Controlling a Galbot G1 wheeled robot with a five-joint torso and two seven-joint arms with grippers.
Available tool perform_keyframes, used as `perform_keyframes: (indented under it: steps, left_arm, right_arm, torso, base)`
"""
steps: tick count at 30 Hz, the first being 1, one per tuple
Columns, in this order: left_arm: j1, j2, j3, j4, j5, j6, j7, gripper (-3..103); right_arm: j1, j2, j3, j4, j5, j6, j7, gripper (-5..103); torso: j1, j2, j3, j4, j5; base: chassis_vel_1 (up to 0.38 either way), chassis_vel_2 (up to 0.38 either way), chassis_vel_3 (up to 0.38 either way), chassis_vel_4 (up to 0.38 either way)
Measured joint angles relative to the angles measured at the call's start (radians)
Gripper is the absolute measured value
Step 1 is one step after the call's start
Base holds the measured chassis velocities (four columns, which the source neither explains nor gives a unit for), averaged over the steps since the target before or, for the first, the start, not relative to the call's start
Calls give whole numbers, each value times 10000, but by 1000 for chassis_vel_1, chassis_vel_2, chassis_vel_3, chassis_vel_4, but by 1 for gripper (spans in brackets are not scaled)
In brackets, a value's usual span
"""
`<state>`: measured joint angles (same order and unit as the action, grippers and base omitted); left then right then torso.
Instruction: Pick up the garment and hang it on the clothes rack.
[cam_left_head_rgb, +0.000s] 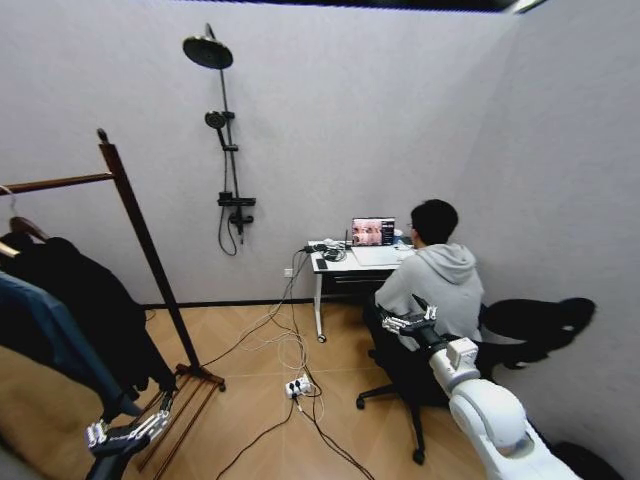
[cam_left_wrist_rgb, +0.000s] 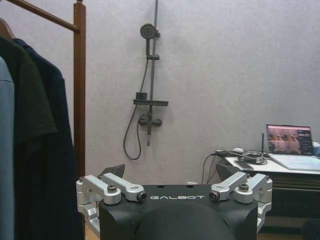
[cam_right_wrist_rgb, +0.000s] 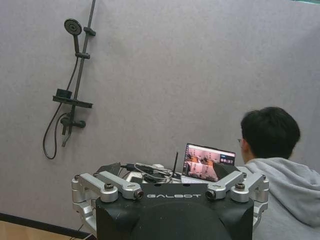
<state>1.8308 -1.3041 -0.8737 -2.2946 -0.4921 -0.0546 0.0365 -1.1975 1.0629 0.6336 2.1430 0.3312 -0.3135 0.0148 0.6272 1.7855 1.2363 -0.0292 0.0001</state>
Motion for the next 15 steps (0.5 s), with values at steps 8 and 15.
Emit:
perform_keyframes:
  steps: [8, 15]
  left_arm:
    - [1, 0, 0, 0, 0, 0, -2, 100]
    - [0, 0, 0, 0, 0, 0, -3, 100]
  right_arm:
    - [33, 45, -122, -155, -20, 162, -49, 100]
    - [18, 39, -176, -216, -38, 199, -89, 100]
  torso:
    - [-1, 1, 0, 9, -3]
    - [0, 0, 0, 4, 0]
  base:
    - [97, -117, -113, 107]
    - [105, -111, -110, 94]
